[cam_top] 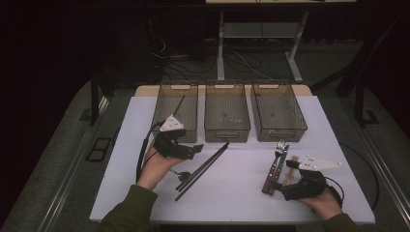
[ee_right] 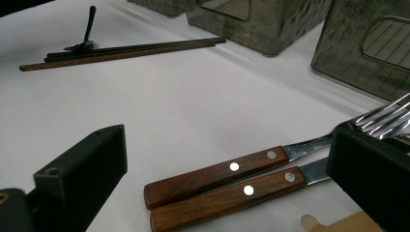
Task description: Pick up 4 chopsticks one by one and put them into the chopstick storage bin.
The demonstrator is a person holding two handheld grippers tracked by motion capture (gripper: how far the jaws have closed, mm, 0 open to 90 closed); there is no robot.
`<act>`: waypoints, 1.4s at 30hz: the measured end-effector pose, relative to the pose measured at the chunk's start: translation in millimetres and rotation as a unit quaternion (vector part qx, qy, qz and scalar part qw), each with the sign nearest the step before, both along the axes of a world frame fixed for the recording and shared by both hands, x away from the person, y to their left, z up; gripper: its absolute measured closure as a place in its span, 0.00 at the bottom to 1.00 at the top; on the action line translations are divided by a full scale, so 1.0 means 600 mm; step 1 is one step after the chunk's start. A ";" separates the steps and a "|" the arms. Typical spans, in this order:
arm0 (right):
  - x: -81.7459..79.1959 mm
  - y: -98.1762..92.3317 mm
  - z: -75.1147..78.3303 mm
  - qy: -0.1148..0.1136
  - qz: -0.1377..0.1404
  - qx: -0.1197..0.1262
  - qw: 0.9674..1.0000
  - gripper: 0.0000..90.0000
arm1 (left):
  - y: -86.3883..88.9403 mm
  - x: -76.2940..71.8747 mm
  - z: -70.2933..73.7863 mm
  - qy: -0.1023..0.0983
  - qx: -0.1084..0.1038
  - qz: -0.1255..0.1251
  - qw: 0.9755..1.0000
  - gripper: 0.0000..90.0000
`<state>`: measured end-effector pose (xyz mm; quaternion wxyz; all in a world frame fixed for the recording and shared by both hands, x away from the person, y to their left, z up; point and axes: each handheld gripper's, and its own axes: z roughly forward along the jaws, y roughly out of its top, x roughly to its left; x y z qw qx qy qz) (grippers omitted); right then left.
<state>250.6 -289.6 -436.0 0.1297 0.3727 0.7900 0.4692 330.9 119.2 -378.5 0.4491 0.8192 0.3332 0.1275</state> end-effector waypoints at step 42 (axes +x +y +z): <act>0.000 0.000 0.000 -0.004 0.000 -0.004 1.000 0.01 | -0.051 -0.051 -0.092 0.063 0.086 -0.040 0.993 0.91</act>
